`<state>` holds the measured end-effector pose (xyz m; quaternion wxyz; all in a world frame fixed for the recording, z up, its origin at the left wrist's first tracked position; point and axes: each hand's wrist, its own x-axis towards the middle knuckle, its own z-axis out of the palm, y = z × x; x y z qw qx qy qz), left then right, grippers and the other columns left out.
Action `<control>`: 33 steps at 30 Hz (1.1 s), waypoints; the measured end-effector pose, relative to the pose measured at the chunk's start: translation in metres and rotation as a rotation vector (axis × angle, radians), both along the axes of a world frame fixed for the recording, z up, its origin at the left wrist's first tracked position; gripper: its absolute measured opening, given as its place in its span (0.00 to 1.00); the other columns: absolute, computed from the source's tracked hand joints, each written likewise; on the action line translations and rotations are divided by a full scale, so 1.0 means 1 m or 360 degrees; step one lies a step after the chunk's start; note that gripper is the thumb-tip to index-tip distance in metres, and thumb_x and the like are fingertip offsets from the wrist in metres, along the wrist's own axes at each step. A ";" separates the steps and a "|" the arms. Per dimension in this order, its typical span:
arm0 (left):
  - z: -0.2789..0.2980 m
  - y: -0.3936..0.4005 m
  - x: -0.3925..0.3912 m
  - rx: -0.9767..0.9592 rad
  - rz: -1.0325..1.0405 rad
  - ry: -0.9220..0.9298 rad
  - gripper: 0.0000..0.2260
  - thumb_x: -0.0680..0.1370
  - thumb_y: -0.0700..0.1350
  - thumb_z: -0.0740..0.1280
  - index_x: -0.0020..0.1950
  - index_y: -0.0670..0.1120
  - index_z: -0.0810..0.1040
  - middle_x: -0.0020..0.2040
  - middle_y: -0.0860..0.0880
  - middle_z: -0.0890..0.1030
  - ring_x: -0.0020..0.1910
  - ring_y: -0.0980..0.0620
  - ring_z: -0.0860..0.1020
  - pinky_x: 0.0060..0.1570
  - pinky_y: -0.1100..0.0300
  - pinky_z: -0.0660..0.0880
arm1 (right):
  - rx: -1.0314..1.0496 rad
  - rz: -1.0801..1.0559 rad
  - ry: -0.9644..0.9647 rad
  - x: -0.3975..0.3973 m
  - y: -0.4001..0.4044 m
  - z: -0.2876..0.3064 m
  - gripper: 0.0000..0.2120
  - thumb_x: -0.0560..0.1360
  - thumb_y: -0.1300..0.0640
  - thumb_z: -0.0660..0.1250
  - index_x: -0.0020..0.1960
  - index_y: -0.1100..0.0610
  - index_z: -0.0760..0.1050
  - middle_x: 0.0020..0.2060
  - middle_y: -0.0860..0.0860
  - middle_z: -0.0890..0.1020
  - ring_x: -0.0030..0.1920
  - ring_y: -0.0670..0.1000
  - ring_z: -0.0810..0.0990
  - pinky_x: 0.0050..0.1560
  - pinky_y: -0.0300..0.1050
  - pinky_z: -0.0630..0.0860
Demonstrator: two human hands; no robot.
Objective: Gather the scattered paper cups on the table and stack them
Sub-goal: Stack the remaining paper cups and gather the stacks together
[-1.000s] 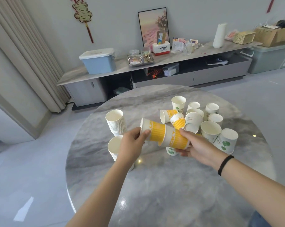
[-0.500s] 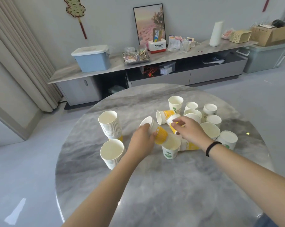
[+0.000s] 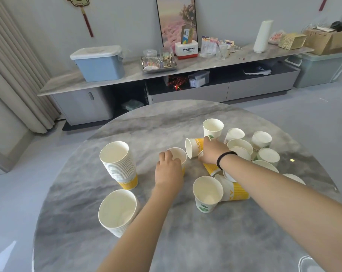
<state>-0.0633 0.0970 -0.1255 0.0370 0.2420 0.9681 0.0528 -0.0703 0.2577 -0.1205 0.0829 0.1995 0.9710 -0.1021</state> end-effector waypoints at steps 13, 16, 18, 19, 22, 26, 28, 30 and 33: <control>-0.003 -0.002 0.000 0.1405 0.0486 -0.0605 0.49 0.69 0.40 0.75 0.77 0.47 0.43 0.73 0.42 0.59 0.71 0.43 0.64 0.59 0.59 0.64 | -0.0941 0.0146 0.1120 0.023 -0.035 0.056 0.33 0.71 0.59 0.70 0.72 0.57 0.60 0.68 0.55 0.65 0.69 0.50 0.65 0.61 0.34 0.59; -0.008 0.001 -0.001 0.1491 0.0471 -0.0567 0.50 0.69 0.40 0.74 0.77 0.44 0.40 0.60 0.52 0.69 0.68 0.45 0.69 0.57 0.58 0.67 | -0.0941 0.0370 0.0922 0.022 -0.045 0.040 0.35 0.70 0.59 0.71 0.73 0.56 0.58 0.67 0.55 0.63 0.69 0.50 0.64 0.61 0.30 0.57; -0.012 0.003 -0.002 0.1531 0.0494 -0.0550 0.49 0.70 0.41 0.73 0.77 0.44 0.39 0.53 0.54 0.70 0.62 0.46 0.74 0.51 0.58 0.69 | -0.0877 0.0454 0.0763 0.019 -0.046 0.027 0.37 0.70 0.58 0.72 0.73 0.56 0.57 0.68 0.55 0.62 0.70 0.51 0.64 0.61 0.29 0.57; -0.014 0.004 -0.002 0.1532 0.0498 -0.0529 0.49 0.69 0.40 0.72 0.77 0.45 0.39 0.52 0.53 0.71 0.59 0.46 0.76 0.49 0.59 0.68 | -0.0861 0.0492 0.0657 0.017 -0.044 0.021 0.37 0.70 0.57 0.72 0.73 0.55 0.57 0.68 0.55 0.62 0.70 0.51 0.64 0.61 0.30 0.58; -0.020 0.004 -0.003 0.1538 0.0468 -0.0478 0.49 0.68 0.38 0.72 0.77 0.45 0.40 0.53 0.50 0.73 0.53 0.46 0.77 0.46 0.60 0.69 | -0.0954 0.0543 0.0286 0.012 -0.036 0.018 0.35 0.71 0.55 0.71 0.74 0.54 0.58 0.70 0.52 0.63 0.71 0.49 0.64 0.65 0.34 0.60; -0.029 0.003 -0.004 0.1596 0.0454 -0.0400 0.49 0.68 0.41 0.75 0.77 0.47 0.45 0.55 0.52 0.69 0.58 0.47 0.74 0.51 0.62 0.67 | -0.0756 0.0211 0.0530 -0.012 -0.017 0.019 0.23 0.74 0.60 0.61 0.69 0.51 0.68 0.68 0.54 0.70 0.68 0.54 0.68 0.68 0.48 0.64; -0.032 0.003 -0.005 0.1593 0.0460 -0.0374 0.47 0.68 0.42 0.75 0.77 0.47 0.46 0.61 0.49 0.70 0.63 0.46 0.72 0.53 0.63 0.66 | -0.0244 0.0304 0.0237 -0.025 -0.008 0.009 0.27 0.73 0.57 0.62 0.71 0.48 0.65 0.70 0.53 0.69 0.70 0.58 0.65 0.69 0.50 0.64; -0.032 0.003 -0.005 0.1569 0.0464 -0.0382 0.45 0.69 0.42 0.74 0.77 0.48 0.48 0.68 0.44 0.67 0.65 0.45 0.71 0.53 0.65 0.64 | -0.0067 0.0418 -0.0112 -0.034 -0.002 -0.005 0.34 0.71 0.55 0.65 0.74 0.46 0.58 0.72 0.52 0.66 0.71 0.58 0.66 0.69 0.52 0.65; -0.030 0.002 -0.004 0.1483 0.0451 -0.0373 0.41 0.70 0.41 0.73 0.77 0.48 0.52 0.71 0.44 0.64 0.66 0.46 0.71 0.51 0.68 0.63 | -0.0048 0.0463 -0.0118 -0.035 0.002 -0.010 0.35 0.70 0.53 0.69 0.73 0.46 0.58 0.68 0.52 0.70 0.66 0.57 0.71 0.64 0.50 0.69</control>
